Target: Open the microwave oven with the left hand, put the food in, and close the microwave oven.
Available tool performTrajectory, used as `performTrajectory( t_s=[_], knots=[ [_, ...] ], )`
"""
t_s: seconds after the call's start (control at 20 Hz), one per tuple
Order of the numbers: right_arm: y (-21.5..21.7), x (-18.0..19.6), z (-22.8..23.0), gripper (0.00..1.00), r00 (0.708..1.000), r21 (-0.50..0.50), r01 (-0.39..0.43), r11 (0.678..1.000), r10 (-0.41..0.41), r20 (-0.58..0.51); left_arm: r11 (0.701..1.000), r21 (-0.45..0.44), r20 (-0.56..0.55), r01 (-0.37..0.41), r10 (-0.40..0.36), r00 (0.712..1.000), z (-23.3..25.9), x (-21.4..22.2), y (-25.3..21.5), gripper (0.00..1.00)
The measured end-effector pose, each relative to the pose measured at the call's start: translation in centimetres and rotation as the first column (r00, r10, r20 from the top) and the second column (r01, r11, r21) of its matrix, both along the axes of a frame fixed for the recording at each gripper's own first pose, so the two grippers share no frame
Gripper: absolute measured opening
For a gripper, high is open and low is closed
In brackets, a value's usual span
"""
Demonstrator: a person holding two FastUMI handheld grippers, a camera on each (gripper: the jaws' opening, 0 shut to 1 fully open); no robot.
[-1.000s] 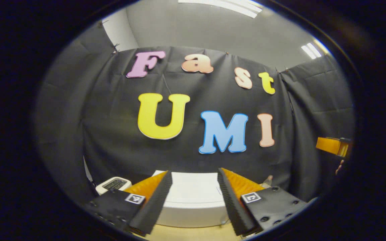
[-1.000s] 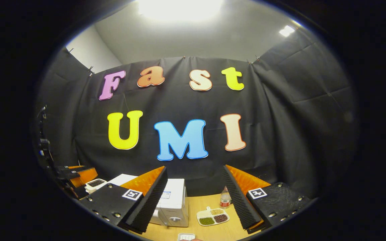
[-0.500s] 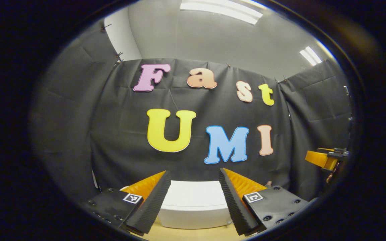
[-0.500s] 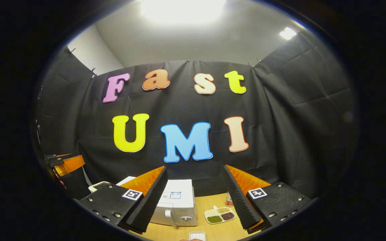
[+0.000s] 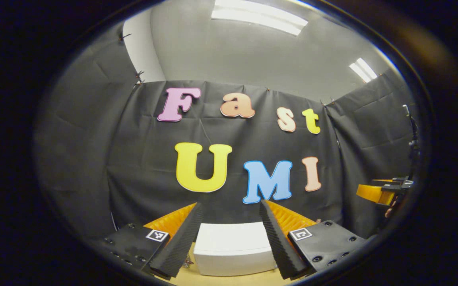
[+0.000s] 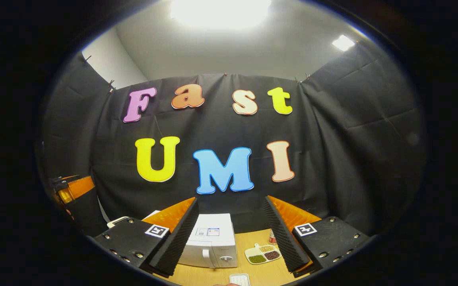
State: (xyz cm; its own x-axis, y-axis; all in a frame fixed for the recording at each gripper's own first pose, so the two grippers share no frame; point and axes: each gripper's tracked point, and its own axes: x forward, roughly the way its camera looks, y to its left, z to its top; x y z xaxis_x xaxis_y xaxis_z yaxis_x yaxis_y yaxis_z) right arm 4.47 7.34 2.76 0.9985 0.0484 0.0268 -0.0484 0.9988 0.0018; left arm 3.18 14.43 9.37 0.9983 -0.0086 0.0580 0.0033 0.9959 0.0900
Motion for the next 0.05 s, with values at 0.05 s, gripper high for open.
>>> performTrajectory(
  t_s=[0.05],
  knots=[
    [0.06,-0.17,0.09,0.99,1.000,-0.002,0.004,1.000,-0.004,-0.004,1.000,-0.006,0.005,0.009,-0.009,1.000,0.18,-0.29,-0.18,0.94]
  ],
)
